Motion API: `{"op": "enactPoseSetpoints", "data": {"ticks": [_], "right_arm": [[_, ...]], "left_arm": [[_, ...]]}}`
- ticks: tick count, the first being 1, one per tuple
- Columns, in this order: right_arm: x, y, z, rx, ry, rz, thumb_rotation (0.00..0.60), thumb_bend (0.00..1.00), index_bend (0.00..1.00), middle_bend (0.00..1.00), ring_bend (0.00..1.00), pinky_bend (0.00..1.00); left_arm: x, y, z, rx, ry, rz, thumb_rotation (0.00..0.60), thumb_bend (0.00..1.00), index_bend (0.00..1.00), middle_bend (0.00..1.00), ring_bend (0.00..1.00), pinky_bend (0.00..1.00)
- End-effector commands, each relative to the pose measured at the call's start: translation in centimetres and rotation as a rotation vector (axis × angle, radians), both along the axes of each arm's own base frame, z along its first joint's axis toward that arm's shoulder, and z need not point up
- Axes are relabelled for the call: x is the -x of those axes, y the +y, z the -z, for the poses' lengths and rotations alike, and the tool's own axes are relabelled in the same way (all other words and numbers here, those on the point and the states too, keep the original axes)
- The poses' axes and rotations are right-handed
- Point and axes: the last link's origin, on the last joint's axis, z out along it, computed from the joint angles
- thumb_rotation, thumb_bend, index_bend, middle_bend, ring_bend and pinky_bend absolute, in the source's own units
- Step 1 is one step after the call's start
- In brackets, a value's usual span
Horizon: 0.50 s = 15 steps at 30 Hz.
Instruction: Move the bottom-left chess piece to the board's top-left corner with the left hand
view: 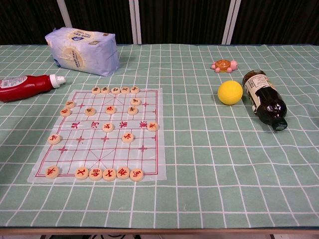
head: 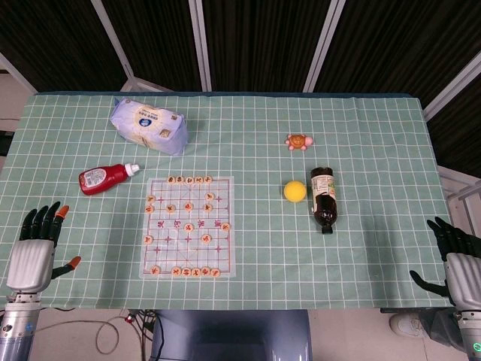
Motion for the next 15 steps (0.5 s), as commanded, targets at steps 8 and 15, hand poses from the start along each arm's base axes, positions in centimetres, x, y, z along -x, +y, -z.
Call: {"op": "enactPoseSetpoints", "data": {"ticks": [8, 15], "right_arm": [[-0.01, 0.02, -0.01, 0.0, 0.0, 0.0, 0.6, 0.25, 0.0, 0.0, 0.0, 0.0], [-0.02, 0.04, -0.04, 0.0, -0.002, 0.0, 0.6, 0.25, 0.0, 0.0, 0.0, 0.0]], "left_arm": [[-0.01, 0.01, 0.01, 0.002, 0.001, -0.003, 0.6, 0.01, 0.0, 0.0, 0.0, 0.04], [-0.01, -0.03, 0.04, 0.005, 0.004, -0.004, 0.6, 0.01, 0.0, 0.0, 0.0, 0.04]]}}
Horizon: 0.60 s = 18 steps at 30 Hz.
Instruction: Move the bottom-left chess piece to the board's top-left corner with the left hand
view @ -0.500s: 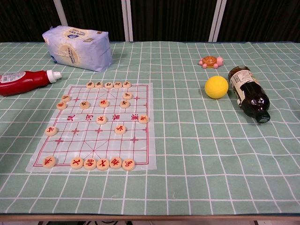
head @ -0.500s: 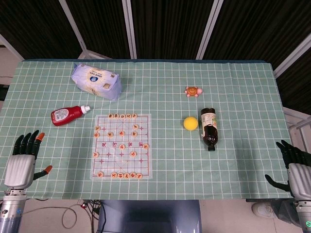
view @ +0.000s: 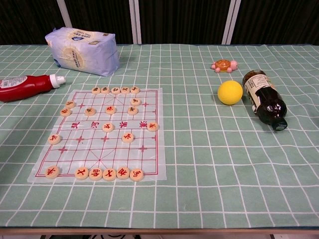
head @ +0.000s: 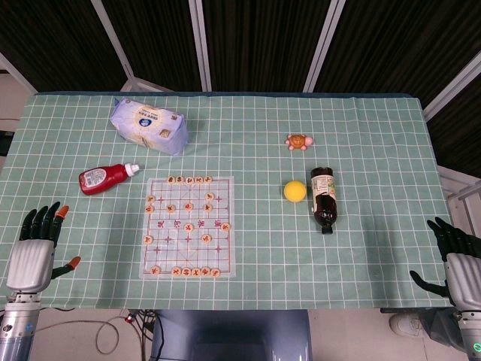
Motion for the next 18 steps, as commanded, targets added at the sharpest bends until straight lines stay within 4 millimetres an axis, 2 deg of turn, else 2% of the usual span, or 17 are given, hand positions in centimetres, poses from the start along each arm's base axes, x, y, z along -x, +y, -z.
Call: {"op": "enactPoseSetpoints", "data": {"ticks": [1, 18], "right_arm": [[-0.04, 0.02, 0.02, -0.001, -0.001, -0.002, 0.6, 0.25, 0.0, 0.0, 0.0, 0.0], [-0.02, -0.01, 0.03, -0.001, -0.005, 0.002, 0.6, 0.25, 0.0, 0.0, 0.0, 0.0]], "left_arm": [[0.0, -0.03, 0.0, 0.0, 0.0, -0.001, 0.6, 0.01, 0.0, 0.0, 0.0, 0.04], [-0.17, -0.1, 0.25, 0.018, 0.011, 0.004, 0.6, 0.01, 0.0, 0.0, 0.0, 0.04]]}}
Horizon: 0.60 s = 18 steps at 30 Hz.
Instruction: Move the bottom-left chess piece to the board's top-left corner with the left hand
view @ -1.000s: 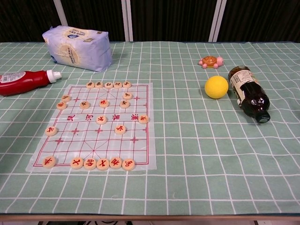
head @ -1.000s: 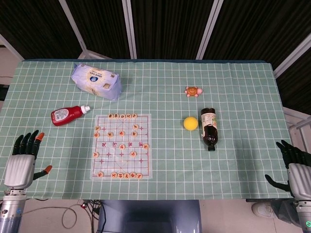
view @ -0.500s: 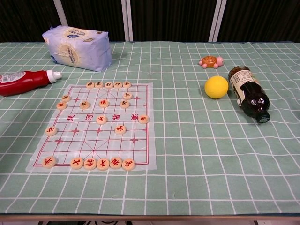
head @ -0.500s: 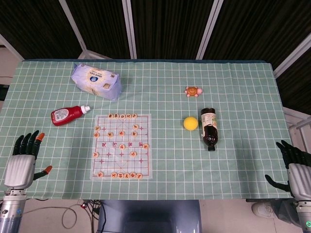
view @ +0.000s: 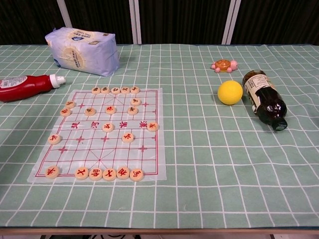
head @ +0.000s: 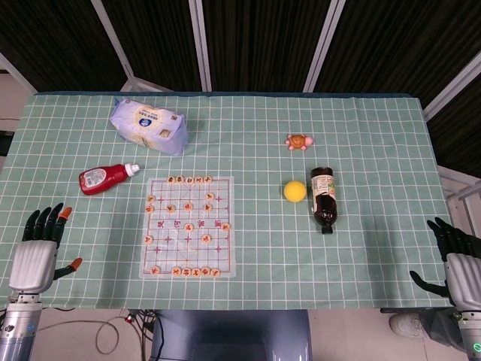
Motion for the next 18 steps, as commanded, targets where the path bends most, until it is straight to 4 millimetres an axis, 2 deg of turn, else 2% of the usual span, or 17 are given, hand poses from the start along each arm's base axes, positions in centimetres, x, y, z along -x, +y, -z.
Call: {"op": "enactPoseSetpoints", "data": {"ticks": [1, 13, 16, 18], "right_arm": [[0.0, 0.0, 0.0, 0.0, 0.0, 0.0, 0.6, 0.25, 0.0, 0.0, 0.0, 0.0], [0.0, 0.0, 0.0, 0.001, -0.005, 0.002, 0.6, 0.25, 0.0, 0.0, 0.0, 0.0], [0.0, 0.0, 0.0, 0.001, -0.005, 0.002, 0.6, 0.25, 0.0, 0.0, 0.0, 0.0], [0.0, 0.0, 0.0, 0.002, -0.007, 0.003, 0.6, 0.25, 0.0, 0.0, 0.0, 0.0]], "left_arm": [[-0.1, 0.0, 0.0, 0.003, 0.001, 0.001, 0.6, 0.01, 0.0, 0.0, 0.0, 0.04], [-1.2, 0.0, 0.3, 0.028, 0.014, 0.032, 0.6, 0.01, 0.0, 0.0, 0.0, 0.05], [-1.7, -0.1, 0.6, 0.039, 0.022, 0.039, 0.6, 0.01, 0.0, 0.0, 0.01, 0.12], [-2.1, -0.2, 0.7, 0.043, 0.03, 0.048, 0.6, 0.02, 0.0, 0.09, 0.09, 0.22]]}}
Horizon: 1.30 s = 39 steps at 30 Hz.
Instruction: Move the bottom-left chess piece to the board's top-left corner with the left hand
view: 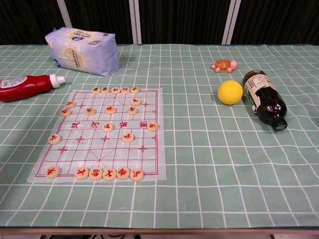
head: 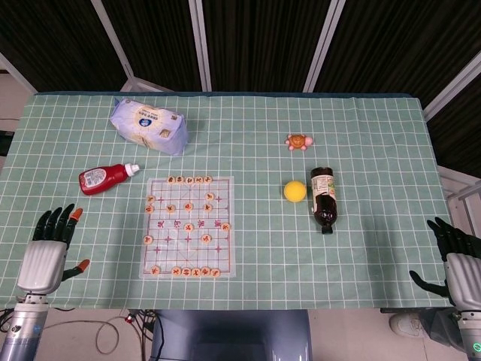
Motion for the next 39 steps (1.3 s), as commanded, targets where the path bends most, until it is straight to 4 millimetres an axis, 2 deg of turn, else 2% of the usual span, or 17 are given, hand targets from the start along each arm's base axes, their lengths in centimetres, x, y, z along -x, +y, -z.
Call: {"op": "enactPoseSetpoints", "data": {"ticks": [1, 3, 6, 10, 15, 18, 24, 32, 39], "right_arm": [[0.0, 0.0, 0.0, 0.0, -0.002, 0.001, 0.6, 0.25, 0.0, 0.0, 0.0, 0.0], [0.0, 0.0, 0.0, 0.001, -0.003, 0.002, 0.6, 0.25, 0.0, 0.0, 0.0, 0.0], [0.0, 0.0, 0.0, -0.001, -0.004, 0.003, 0.6, 0.25, 0.0, 0.0, 0.0, 0.0], [0.0, 0.0, 0.0, 0.0, -0.004, 0.002, 0.6, 0.25, 0.0, 0.0, 0.0, 0.0], [0.0, 0.0, 0.0, 0.0, -0.005, 0.002, 0.6, 0.25, 0.0, 0.0, 0.0, 0.0], [0.0, 0.0, -0.1, 0.002, -0.005, 0.003, 0.6, 0.25, 0.0, 0.0, 0.0, 0.0], [0.0, 0.0, -0.1, 0.002, -0.009, 0.004, 0.6, 0.25, 0.0, 0.0, 0.0, 0.0], [0.0, -0.1, -0.1, 0.001, -0.013, 0.005, 0.6, 0.25, 0.0, 0.0, 0.0, 0.0], [0.0, -0.1, -0.1, 0.001, -0.017, 0.006, 0.6, 0.25, 0.0, 0.0, 0.0, 0.0]], "left_arm": [[-0.7, -0.1, 0.3, 0.006, 0.013, 0.02, 0.6, 0.03, 0.0, 0.19, 0.17, 0.3], [-1.3, -0.1, 0.4, -0.008, 0.031, 0.042, 0.6, 0.05, 0.0, 0.41, 0.37, 0.47], [-2.0, -0.2, 0.7, 0.0, 0.046, 0.067, 0.6, 0.06, 0.0, 0.61, 0.58, 0.66], [-3.1, -0.1, 1.4, 0.05, 0.052, 0.085, 0.6, 0.09, 0.05, 0.79, 0.74, 0.82], [-5.0, 0.0, 2.8, 0.127, 0.058, 0.124, 0.6, 0.09, 0.2, 0.96, 0.89, 0.95], [-6.1, 0.1, 3.9, 0.175, 0.055, 0.132, 0.6, 0.11, 0.31, 1.0, 0.95, 0.99], [-7.5, -0.1, 6.2, 0.257, 0.045, 0.112, 0.6, 0.12, 0.42, 1.0, 0.99, 1.0], [-8.1, -0.7, 8.0, 0.314, 0.049, 0.073, 0.6, 0.12, 0.42, 1.0, 1.0, 1.0], [-8.2, -0.7, 8.6, 0.32, 0.063, 0.06, 0.6, 0.13, 0.42, 1.0, 1.0, 1.0]]}}
